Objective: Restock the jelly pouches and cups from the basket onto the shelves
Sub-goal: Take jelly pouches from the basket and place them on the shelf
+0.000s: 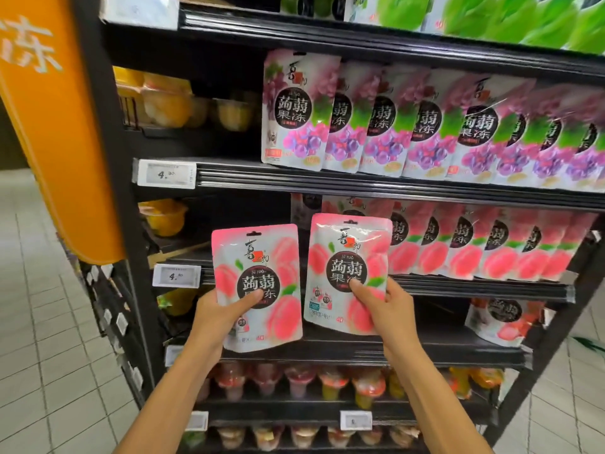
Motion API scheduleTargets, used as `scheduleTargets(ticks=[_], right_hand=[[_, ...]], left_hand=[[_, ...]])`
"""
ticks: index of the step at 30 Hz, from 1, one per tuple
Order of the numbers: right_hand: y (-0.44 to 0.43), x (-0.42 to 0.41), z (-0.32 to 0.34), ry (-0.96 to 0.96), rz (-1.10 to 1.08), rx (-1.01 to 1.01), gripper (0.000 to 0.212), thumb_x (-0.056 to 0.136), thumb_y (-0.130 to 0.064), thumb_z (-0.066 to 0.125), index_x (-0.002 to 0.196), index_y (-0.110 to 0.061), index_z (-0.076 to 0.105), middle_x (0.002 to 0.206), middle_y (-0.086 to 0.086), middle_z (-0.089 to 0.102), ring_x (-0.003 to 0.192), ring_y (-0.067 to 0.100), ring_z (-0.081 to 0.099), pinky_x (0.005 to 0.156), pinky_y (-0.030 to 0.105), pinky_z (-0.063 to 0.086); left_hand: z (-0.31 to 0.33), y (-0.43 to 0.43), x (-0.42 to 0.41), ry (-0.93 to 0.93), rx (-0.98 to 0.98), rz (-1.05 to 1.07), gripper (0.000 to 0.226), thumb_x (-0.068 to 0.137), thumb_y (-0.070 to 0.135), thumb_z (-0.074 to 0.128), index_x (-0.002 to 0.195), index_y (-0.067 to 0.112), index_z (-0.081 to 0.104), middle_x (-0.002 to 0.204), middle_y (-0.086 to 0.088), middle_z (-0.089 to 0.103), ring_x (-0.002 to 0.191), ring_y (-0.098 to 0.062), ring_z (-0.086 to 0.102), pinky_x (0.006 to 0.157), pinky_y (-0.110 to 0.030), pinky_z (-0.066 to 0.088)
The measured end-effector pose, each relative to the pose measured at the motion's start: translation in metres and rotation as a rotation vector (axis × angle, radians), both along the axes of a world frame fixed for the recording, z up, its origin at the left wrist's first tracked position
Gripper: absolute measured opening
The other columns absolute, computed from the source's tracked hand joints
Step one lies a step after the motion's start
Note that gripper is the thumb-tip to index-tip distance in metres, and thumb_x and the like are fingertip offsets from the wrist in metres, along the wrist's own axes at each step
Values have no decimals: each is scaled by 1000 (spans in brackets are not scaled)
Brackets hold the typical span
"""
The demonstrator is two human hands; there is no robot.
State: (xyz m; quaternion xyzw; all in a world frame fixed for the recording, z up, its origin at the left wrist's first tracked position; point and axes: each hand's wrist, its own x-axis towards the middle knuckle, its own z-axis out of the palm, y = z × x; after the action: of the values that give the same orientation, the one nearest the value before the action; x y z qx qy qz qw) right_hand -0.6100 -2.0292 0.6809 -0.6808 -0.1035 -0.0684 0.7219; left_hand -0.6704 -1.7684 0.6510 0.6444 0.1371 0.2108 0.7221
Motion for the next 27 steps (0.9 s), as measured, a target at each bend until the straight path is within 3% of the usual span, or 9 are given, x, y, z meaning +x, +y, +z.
scheduleTargets(ticks=[2,6,9,13,18,22,25,27], right_hand=[[10,9,7,-11,1,-6,9,80,-25,79,86,-21,73,89,-1,77,87,19,74,75,39,60],[31,28,22,-32,7,1,11,80,-21,79,88,-15,75,88,2,77,87,21,73,76,40,60],[44,39,30,-37,6,5,11,80,-19,79,89,-14,75,86,0,77,86,19,73,74,34,60],[61,55,41,-44,6,18,14,79,-17,80,85,-8,72,88,9,76,88,28,72,80,44,59],[80,72,50,-78,-24,33,22,77,-20,82,70,-12,62,67,1,65,65,16,60,61,29,49],[88,81,39,-118,-91,-29,32,78,-22,81,66,-17,52,64,-1,60,64,15,58,65,34,50],[89,81,31,-125,-42,-59,26,80,-29,79,89,-12,62,90,4,70,90,19,66,86,42,54],[86,80,27,-141,-48,-130,47,81,-34,78,116,-10,59,121,0,64,117,17,57,100,40,48]], left_hand=[[2,5,2,-2,1,17,33,68,21,86,97,12,71,87,-2,78,80,-21,74,66,-36,57],[7,15,6,0,-3,10,36,69,21,85,100,12,70,89,-3,78,83,-24,74,74,-41,59],[12,18,11,-18,-3,-12,34,69,22,84,99,13,70,88,-3,78,79,-20,75,61,-30,58],[20,21,21,-27,18,-55,41,66,26,85,102,13,70,91,-3,78,84,-20,75,67,-32,57],[27,23,31,-44,27,-78,47,61,29,86,102,13,70,91,-4,78,84,-19,75,65,-29,57],[29,22,36,-51,37,-98,43,63,27,86,101,14,70,91,-3,78,83,-18,75,62,-25,57],[30,22,37,-59,36,-105,49,56,32,86,99,14,71,90,-4,78,82,-18,75,59,-23,57],[29,22,38,-64,33,-115,51,54,34,87,98,14,71,90,-4,78,82,-18,75,59,-24,57]])
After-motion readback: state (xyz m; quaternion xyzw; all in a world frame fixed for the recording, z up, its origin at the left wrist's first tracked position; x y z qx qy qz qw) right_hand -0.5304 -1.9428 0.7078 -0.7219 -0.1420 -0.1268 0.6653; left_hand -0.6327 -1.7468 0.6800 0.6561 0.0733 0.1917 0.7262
